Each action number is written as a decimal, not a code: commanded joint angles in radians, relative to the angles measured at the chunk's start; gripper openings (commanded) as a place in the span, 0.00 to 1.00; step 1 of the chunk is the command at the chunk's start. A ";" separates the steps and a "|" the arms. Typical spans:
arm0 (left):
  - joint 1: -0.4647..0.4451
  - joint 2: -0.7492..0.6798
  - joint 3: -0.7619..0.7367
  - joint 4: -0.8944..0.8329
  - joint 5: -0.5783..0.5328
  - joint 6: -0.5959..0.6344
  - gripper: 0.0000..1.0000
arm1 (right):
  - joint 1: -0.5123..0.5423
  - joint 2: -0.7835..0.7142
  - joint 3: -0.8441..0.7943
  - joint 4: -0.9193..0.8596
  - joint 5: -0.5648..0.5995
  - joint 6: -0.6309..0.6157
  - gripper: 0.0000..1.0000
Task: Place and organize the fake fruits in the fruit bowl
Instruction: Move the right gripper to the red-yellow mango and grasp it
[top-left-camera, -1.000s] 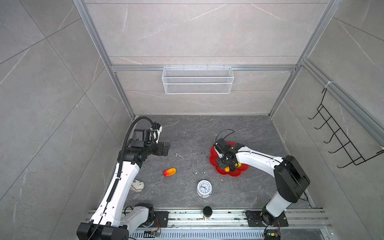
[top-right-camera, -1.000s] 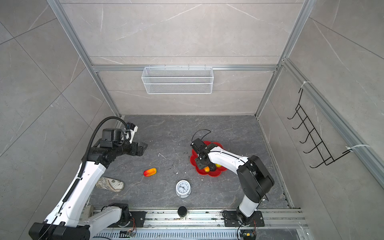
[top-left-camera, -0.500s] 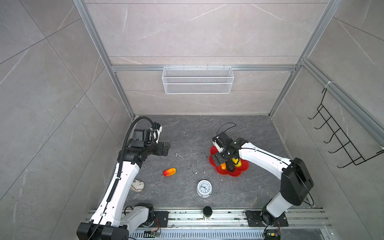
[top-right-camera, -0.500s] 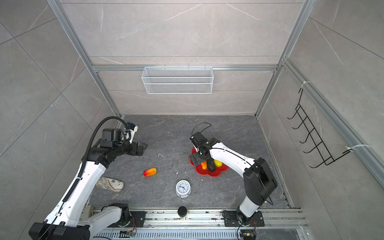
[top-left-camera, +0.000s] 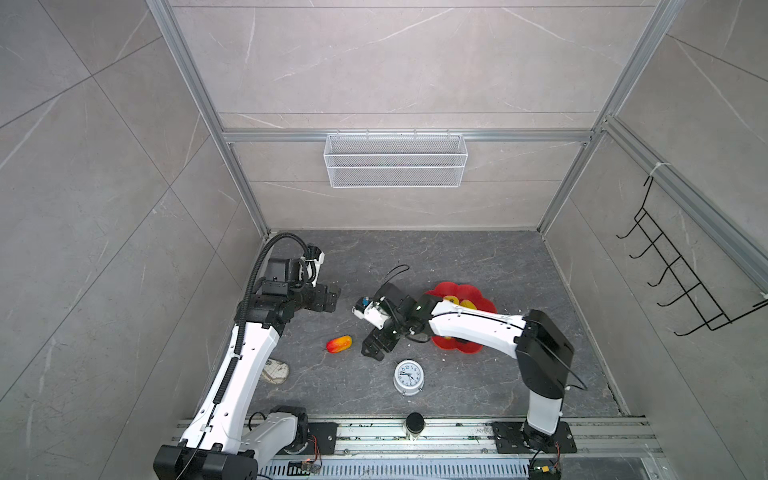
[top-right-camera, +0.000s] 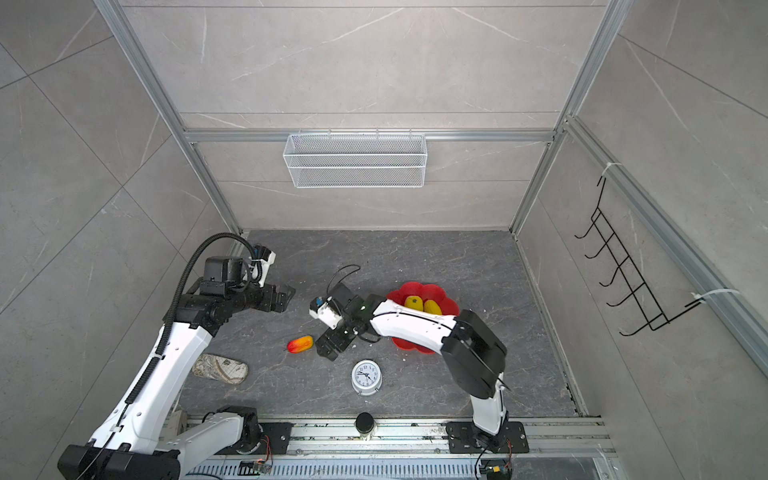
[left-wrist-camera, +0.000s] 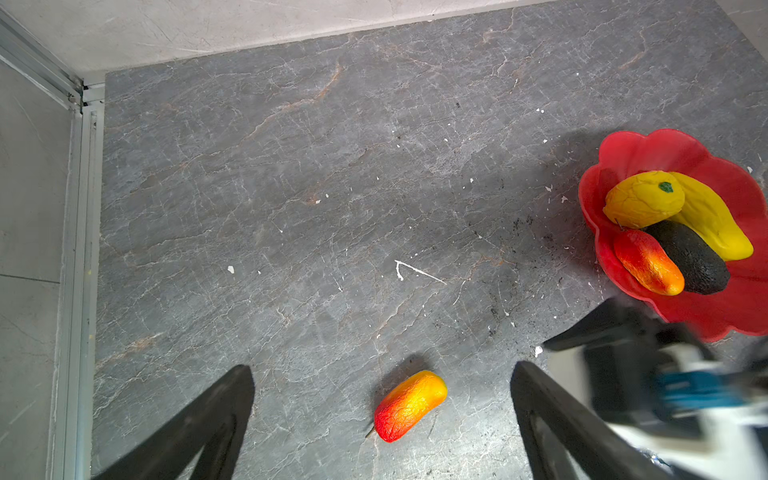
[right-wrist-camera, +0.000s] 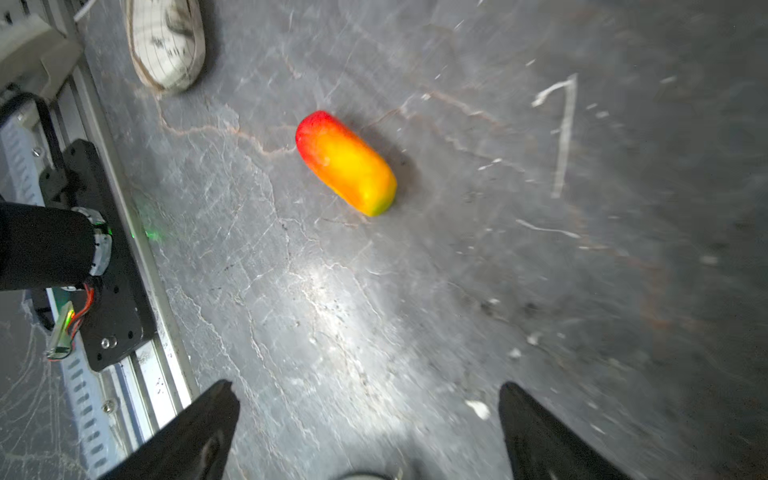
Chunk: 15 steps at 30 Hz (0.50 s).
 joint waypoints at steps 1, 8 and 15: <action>0.005 -0.017 0.023 -0.001 -0.002 0.002 1.00 | 0.017 0.067 0.070 0.124 -0.057 0.047 1.00; 0.005 -0.024 0.023 -0.002 -0.001 0.003 1.00 | 0.053 0.222 0.200 0.134 0.004 0.038 1.00; 0.004 -0.029 0.022 -0.002 -0.002 0.003 1.00 | 0.057 0.325 0.292 0.127 0.042 0.026 0.98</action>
